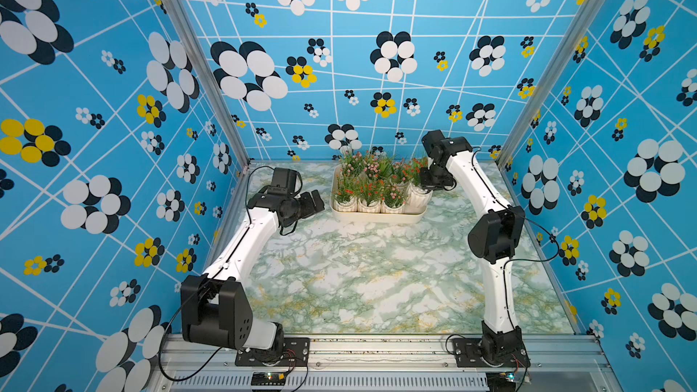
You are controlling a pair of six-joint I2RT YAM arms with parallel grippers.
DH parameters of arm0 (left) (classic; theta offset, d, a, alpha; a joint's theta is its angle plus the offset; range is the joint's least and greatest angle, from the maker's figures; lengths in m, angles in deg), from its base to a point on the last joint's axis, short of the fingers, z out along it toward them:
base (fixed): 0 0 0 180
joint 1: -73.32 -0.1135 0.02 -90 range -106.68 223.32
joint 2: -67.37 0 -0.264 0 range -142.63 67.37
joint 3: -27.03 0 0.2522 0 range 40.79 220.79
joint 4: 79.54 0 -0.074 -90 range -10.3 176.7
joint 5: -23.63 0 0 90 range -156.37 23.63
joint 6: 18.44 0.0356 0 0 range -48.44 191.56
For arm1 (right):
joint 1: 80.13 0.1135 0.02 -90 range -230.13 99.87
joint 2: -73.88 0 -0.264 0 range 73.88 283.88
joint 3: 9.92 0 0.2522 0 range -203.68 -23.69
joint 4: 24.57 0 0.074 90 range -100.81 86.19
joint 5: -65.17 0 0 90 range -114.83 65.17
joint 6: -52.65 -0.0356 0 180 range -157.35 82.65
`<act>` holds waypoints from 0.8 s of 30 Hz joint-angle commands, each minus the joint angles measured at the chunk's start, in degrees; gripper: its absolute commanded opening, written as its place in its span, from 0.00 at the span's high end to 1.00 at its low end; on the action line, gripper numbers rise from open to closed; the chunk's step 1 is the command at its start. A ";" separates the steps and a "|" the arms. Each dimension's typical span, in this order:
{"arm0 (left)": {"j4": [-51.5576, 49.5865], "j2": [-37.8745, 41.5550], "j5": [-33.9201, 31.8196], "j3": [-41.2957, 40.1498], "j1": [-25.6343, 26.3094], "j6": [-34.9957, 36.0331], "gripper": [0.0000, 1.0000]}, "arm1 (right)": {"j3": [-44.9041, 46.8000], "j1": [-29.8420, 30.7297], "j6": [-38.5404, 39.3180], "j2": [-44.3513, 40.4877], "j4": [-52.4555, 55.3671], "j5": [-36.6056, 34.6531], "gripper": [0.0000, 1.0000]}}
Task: Put the potted gypsophila into the storage box
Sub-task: Place the baby's breath potted plant at the storage box.
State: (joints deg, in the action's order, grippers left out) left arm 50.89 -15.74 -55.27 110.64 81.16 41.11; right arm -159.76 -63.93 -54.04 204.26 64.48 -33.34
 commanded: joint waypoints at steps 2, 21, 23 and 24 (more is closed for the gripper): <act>-1.47 -2.32 1.18 3.12 -0.54 1.11 0.01 | -4.10 0.05 0.11 2.33 1.64 -1.37 0.99; -1.63 -5.57 2.10 5.60 -0.28 0.31 0.00 | -8.77 1.26 -2.30 9.57 -0.04 1.92 0.98; -1.71 -5.53 2.07 5.68 -0.29 0.41 0.00 | -8.87 1.28 -2.67 9.80 -0.53 2.42 0.98; -1.69 -5.48 2.00 5.74 -0.31 0.49 0.00 | -8.93 1.28 -2.96 9.88 -0.81 2.59 0.98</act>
State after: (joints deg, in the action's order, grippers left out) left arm 49.82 -20.35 -53.90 114.92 81.16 41.24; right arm -168.43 -63.44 -54.80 210.03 68.04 -34.20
